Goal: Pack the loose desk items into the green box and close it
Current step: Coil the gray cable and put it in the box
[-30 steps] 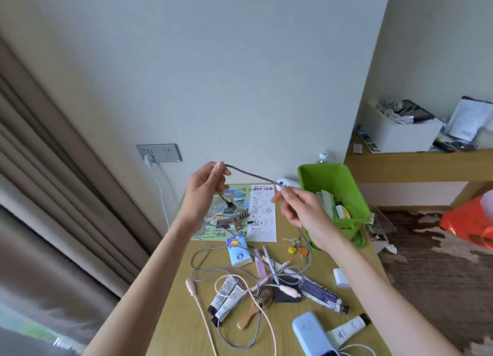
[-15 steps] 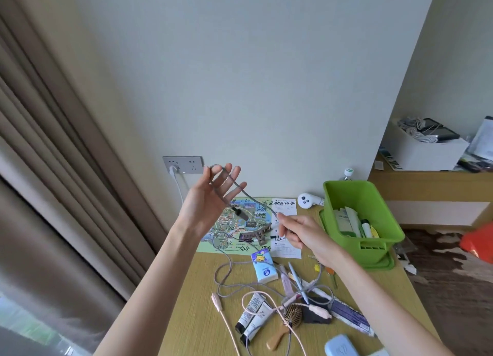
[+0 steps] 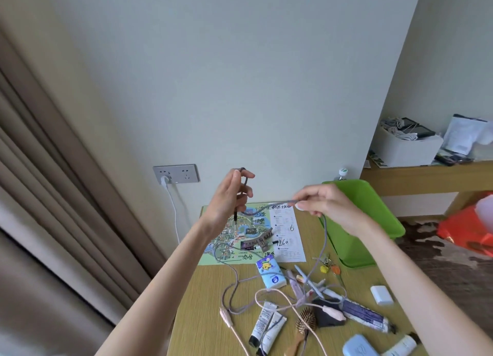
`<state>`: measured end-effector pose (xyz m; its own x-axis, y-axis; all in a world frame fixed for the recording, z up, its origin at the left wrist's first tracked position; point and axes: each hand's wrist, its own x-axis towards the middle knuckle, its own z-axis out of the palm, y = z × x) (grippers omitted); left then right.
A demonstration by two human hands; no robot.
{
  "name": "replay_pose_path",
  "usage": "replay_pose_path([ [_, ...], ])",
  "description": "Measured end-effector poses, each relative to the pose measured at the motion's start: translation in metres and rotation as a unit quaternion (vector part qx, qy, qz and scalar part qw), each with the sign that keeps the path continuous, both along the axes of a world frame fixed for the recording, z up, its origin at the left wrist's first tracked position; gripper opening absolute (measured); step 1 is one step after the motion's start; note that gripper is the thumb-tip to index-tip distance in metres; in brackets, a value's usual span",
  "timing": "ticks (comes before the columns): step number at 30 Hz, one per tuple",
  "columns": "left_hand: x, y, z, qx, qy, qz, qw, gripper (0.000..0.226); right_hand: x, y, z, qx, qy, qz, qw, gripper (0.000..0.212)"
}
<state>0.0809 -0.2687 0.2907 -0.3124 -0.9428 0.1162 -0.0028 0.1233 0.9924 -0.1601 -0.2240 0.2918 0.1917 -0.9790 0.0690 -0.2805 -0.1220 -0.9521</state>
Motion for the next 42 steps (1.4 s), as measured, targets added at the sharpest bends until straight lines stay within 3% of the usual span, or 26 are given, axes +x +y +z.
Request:
replay_pose_path([
  [7,-0.013,-0.007,0.019,-0.017,-0.136,-0.143,0.98,0.032,0.019,-0.01,0.034,-0.137,0.082,-0.024,0.987,0.014],
  [11,-0.025,-0.007,0.027,-0.049,-0.17,-0.176,0.968,0.017,0.025,-0.018,0.051,-0.145,0.079,-0.023,0.986,0.012],
  [14,-0.03,-0.009,0.033,-0.031,-0.137,-0.151,0.979,0.013,0.025,-0.026,0.061,-0.144,0.059,-0.04,0.987,0.006],
  [18,-0.03,-0.017,0.041,-0.035,-0.121,-0.118,0.985,0.02,0.017,-0.031,0.063,-0.1,0.006,-0.039,0.994,0.015],
  [24,-0.027,-0.029,0.048,-0.049,-0.091,-0.072,0.992,0.02,0.017,-0.032,0.046,-0.082,0.012,-0.022,0.996,0.035],
  [30,-0.037,-0.024,0.063,-0.099,-0.084,-0.1,0.986,0.034,0.035,-0.043,0.051,-0.101,-0.043,-0.039,0.993,0.039],
  [35,-0.04,-0.028,0.071,-0.136,-0.055,-0.036,0.989,0.046,0.042,-0.051,0.059,-0.074,-0.033,-0.064,0.995,0.052],
  [42,-0.028,-0.044,0.085,-0.125,0.002,0.048,0.991,0.045,0.032,-0.048,0.044,-0.004,-0.123,0.006,0.992,0.04],
])
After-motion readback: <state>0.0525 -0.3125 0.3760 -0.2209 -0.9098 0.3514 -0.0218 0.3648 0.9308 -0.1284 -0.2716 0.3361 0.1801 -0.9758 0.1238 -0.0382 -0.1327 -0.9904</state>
